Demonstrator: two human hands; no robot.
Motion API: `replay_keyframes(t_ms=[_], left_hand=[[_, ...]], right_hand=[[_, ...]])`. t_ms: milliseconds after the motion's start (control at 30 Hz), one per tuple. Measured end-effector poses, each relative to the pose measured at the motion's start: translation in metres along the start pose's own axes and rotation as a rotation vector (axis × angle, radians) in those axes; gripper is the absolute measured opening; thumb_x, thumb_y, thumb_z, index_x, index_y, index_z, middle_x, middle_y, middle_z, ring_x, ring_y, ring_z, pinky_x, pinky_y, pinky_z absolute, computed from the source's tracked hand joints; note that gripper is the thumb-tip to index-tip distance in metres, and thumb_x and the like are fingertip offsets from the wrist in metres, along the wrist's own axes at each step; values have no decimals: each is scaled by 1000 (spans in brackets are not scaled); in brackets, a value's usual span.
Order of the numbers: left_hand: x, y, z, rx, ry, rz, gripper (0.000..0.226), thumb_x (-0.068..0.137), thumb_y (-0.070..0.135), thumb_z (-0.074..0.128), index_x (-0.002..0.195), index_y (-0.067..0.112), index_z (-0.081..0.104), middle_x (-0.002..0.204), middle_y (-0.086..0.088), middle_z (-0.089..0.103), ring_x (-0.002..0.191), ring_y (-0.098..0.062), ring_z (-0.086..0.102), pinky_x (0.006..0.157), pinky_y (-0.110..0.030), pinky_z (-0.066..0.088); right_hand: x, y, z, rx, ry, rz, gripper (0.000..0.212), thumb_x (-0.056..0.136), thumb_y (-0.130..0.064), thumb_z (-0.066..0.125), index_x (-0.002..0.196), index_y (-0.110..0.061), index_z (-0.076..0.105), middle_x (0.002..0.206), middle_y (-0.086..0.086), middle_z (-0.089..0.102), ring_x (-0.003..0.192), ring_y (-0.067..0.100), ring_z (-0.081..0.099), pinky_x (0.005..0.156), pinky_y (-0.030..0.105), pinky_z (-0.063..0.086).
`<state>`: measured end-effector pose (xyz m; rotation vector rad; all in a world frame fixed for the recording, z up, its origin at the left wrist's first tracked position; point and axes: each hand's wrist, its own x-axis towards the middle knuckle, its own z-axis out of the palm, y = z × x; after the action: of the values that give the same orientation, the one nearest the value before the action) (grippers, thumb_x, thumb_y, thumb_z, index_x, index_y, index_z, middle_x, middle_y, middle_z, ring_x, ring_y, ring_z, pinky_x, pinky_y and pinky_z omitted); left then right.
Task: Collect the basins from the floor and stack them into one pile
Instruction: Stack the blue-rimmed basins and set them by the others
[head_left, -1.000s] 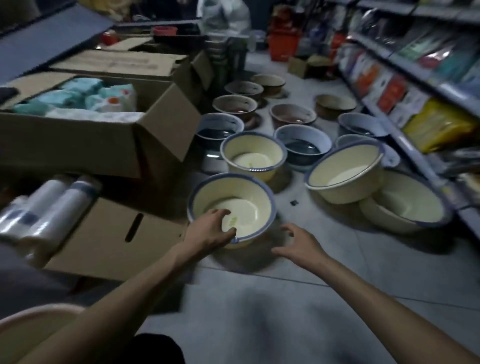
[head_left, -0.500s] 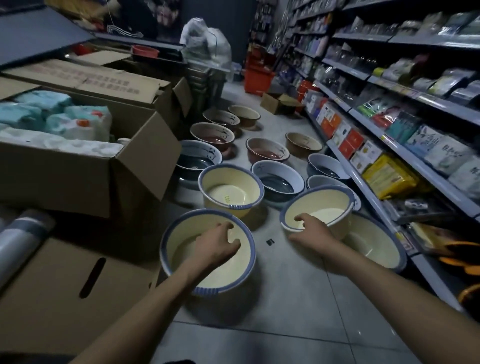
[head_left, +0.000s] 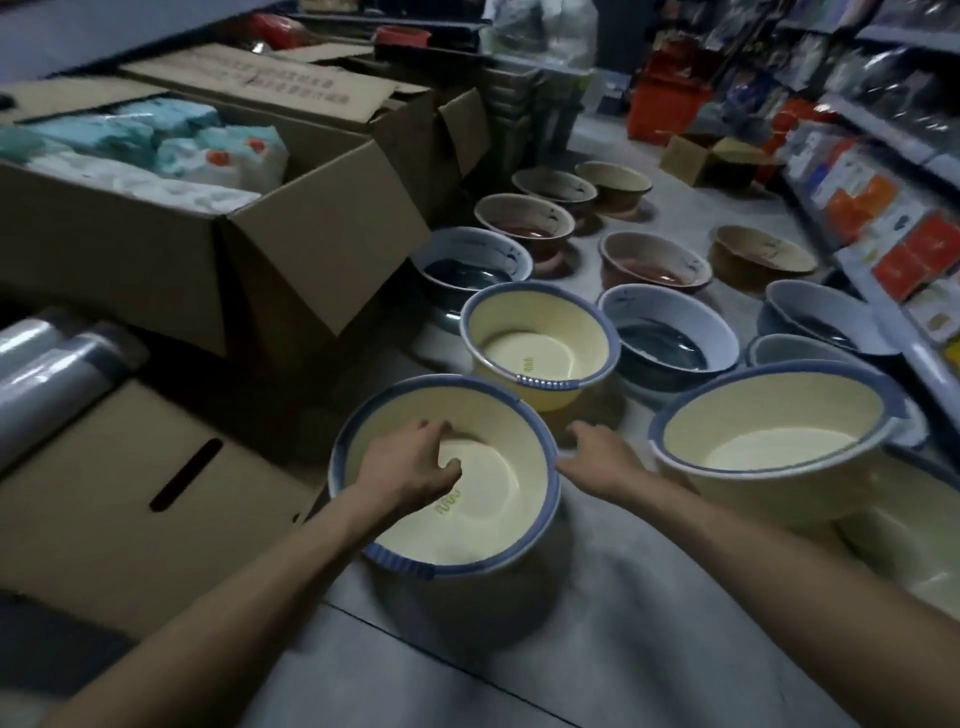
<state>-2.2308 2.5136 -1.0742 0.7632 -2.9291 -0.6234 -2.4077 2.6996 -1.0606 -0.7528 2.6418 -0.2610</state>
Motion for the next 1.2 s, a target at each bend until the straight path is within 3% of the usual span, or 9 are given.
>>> replay_keyframes(t_ms=[167, 267, 400, 500, 633, 800, 933, 1067, 1200], left_hand=[[7, -13, 10, 253, -7, -122, 63, 92, 54, 56, 148, 29, 44, 141, -1, 54, 122, -24, 55, 101, -43, 45], [5, -11, 3, 373, 17, -174, 64, 91, 56, 57, 147, 29, 44, 139, -2, 52, 117, -22, 54, 98, -43, 44], [14, 11, -2, 545, -81, -254, 63, 90, 57, 55, 145, 30, 43, 134, -3, 53, 113, -22, 53, 94, -42, 42], [43, 30, -1, 638, -133, -208, 59, 91, 52, 57, 143, 27, 46, 134, -4, 55, 117, -25, 54, 96, -44, 43], [73, 59, 11, 623, -121, -118, 52, 91, 46, 58, 139, 26, 49, 135, -5, 56, 123, -27, 55, 98, -44, 42], [102, 73, 27, 768, -166, 76, 33, 92, 28, 58, 125, 22, 56, 116, -3, 62, 108, -26, 61, 95, -45, 45], [133, 79, 43, 684, -120, 136, 54, 93, 34, 59, 145, 23, 47, 144, -7, 54, 129, -28, 54, 104, -45, 43], [158, 68, 66, 723, -35, 258, 47, 95, 29, 57, 141, 22, 49, 132, -7, 60, 119, -28, 58, 101, -46, 43], [171, 49, 79, 637, 98, 269, 33, 97, 26, 54, 129, 21, 57, 119, -4, 65, 107, -25, 60, 93, -42, 44]], right_hand=[[61, 11, 26, -158, -59, -191, 65, 87, -40, 68, 143, -21, 41, 133, 12, 52, 114, 30, 59, 95, 45, 55], [77, 22, 37, -278, -47, -274, 65, 91, -37, 64, 147, -21, 36, 134, 13, 50, 118, 32, 56, 95, 45, 54], [75, 30, 52, -413, -63, -322, 58, 93, -30, 58, 146, -18, 36, 139, 17, 44, 123, 36, 49, 94, 47, 48], [85, 25, 59, -338, -69, -346, 53, 93, -28, 57, 141, -17, 38, 138, 18, 43, 120, 37, 50, 92, 46, 49], [103, 37, 57, -311, 65, -321, 44, 100, -37, 47, 140, -18, 41, 135, 16, 51, 119, 34, 54, 93, 45, 47], [120, 57, 39, -77, 91, -205, 39, 102, -39, 47, 130, -13, 49, 134, 17, 56, 122, 36, 57, 97, 46, 47], [144, 65, 23, -1, 110, -122, 60, 99, -32, 52, 152, -18, 27, 131, 16, 57, 117, 37, 59, 93, 46, 52], [177, 59, 16, 190, 92, -36, 75, 99, -30, 50, 160, -30, 6, 132, 17, 60, 113, 38, 61, 89, 42, 51], [202, 45, 31, 476, 64, 60, 70, 103, -37, 50, 161, -34, 12, 150, 16, 48, 130, 40, 51, 101, 43, 44]])
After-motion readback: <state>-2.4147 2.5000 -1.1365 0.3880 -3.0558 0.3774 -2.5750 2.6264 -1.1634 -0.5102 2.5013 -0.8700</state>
